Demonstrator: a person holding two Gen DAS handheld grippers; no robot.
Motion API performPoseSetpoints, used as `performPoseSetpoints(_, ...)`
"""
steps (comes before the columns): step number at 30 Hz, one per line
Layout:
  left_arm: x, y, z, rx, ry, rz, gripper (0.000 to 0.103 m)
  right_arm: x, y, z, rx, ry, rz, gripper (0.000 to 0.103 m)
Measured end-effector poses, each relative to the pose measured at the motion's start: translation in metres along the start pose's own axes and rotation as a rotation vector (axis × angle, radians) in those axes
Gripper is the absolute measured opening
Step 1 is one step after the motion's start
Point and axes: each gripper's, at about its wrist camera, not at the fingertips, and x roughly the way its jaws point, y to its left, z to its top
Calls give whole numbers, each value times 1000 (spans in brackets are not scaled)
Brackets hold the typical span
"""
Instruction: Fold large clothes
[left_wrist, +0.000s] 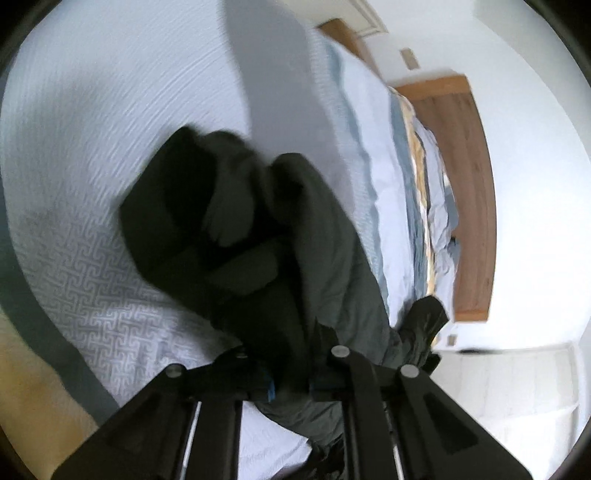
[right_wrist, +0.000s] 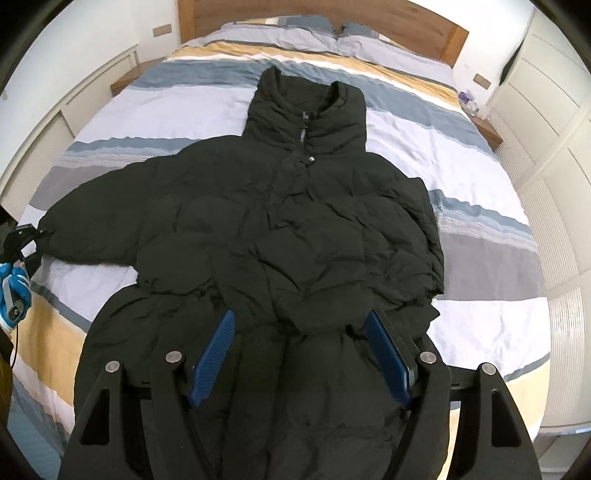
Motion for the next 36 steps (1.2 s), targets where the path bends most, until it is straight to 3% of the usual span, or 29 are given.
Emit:
performPoseSetpoints(5,-28,-64,-28,197,-50,54,10,12,-14,-8,6,-18,65,73)
performPoseSetpoints(12,-41,-165,-104,426,-86,66,10,18,-61,-22,39,-51,142,73)
performPoseSetpoints(21,4,-264,-245,646,21,65,10,6,-170,-39,185,-100,172,73)
performPoseSetpoints(26,37,-292,-326,772,121,107,9,9,-220,-58,270,-94,186,73)
performPoseSetpoints(32,78,-293,-417,929,238,240,9,28,-247,-84,324,-45,216,73)
performPoseSetpoints(36,96,-279,-442,962,283,311,9,39,-251,-94,320,-15,236,73)
